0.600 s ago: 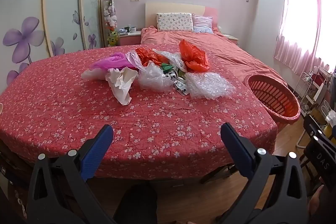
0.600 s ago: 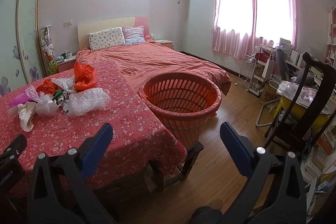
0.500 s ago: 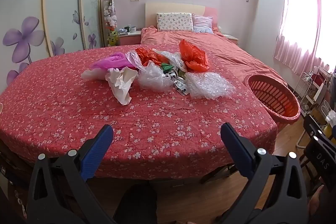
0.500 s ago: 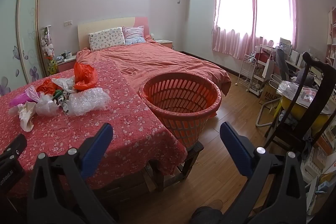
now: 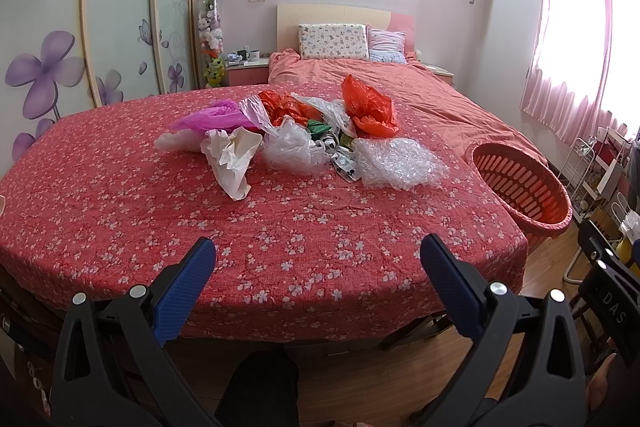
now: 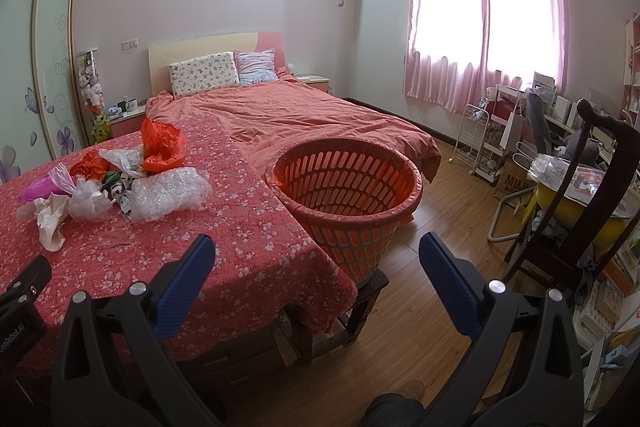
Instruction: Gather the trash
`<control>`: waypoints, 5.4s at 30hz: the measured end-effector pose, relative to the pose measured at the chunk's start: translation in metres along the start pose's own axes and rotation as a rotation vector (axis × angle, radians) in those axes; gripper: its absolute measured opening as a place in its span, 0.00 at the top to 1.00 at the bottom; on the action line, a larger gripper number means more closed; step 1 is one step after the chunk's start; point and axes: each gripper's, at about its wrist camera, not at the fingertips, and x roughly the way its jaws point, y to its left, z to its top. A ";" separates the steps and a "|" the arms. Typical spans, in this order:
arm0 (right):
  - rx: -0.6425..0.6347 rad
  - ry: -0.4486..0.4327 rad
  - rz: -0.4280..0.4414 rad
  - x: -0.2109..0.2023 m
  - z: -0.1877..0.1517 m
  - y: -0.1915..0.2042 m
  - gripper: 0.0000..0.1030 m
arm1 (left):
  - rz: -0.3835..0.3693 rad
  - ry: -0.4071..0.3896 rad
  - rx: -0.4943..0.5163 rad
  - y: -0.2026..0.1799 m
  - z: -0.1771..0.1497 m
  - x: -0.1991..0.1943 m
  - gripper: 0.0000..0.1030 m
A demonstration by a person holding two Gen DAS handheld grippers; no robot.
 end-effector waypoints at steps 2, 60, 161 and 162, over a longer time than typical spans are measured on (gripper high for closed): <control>0.000 0.000 0.000 0.000 0.000 0.000 0.04 | -0.001 0.000 -0.001 0.000 0.000 0.000 0.02; 0.003 0.002 0.000 0.000 -0.001 -0.001 0.04 | -0.004 0.005 -0.006 0.001 0.000 0.001 0.02; 0.000 -0.026 0.234 0.127 0.118 0.039 0.88 | -0.338 -0.057 0.028 -0.021 0.153 0.093 0.81; 0.008 -0.029 0.224 0.129 0.120 0.032 0.88 | -0.357 -0.053 0.035 -0.028 0.152 0.096 0.81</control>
